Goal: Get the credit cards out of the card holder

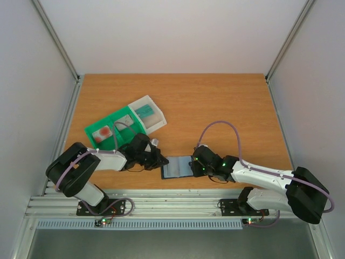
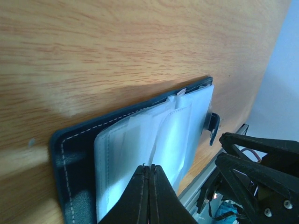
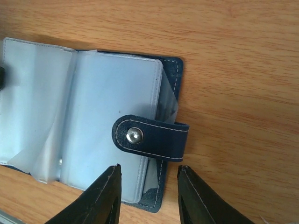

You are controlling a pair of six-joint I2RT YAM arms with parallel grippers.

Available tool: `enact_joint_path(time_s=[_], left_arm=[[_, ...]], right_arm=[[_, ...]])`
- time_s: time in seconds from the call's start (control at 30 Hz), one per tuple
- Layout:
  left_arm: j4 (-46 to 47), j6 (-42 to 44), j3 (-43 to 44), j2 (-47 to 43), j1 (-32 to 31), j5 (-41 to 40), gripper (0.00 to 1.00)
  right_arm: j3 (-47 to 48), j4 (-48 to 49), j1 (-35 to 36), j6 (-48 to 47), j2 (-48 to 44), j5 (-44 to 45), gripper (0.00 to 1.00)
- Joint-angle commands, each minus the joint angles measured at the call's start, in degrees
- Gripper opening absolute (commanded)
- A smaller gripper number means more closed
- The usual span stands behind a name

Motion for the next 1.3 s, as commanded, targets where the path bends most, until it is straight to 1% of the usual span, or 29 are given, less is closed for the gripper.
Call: enact_joint_path(time_s=[0.0,0.3,0.5,0.63,0.73,0.87,0.97,1.07,1.27], left_arm=[[6.1,-1.4,0.1,0.6,-0.3,1.0,0.01],[2.2,-0.8,0.4,-2.8,-0.2,1.0,0.01],[-4.2,1.4,1.1,-6.2,-0.3,0.0,0.01],[-3.4,0.7,0.7,-7.4,-0.2,0.9,0.02],[-2.9,0.1,1.5,-6.2,-0.3,2.0,0.08],[-1.8,-0.1,1.8,-5.0,-0.4,1.9,0.12],[0.1,-0.7,2.3,-3.5,-0.6,2.0,0.17],[1.2,-0.8,3.8,-0.8,-1.8,2.0,0.17],[5.2,-2.6,5.2,3.2,-4.4,1.1,0.17]], right_arm=[[0.2,-0.8,-0.5,0.1,0.0,2.3,0.34],[-0.5,5.0,-0.7,0.1,5.4,-3.6,0.35],[-1.3,10.5,-0.4,1.8,8.0,-11.4,0.34],[-1.3,12.9,0.1,2.3,9.1,-14.2,0.33],[-1.1,12.3,0.1,1.9,8.8,-13.5,0.33],[-1.2,9.6,0.1,1.3,6.3,-10.0,0.33],[-1.6,7.2,0.1,0.8,3.3,-7.7,0.36],[-1.7,5.2,0.1,0.2,1.2,-5.8,0.39],[0.2,5.6,0.1,-2.0,3.2,-5.1,0.47]])
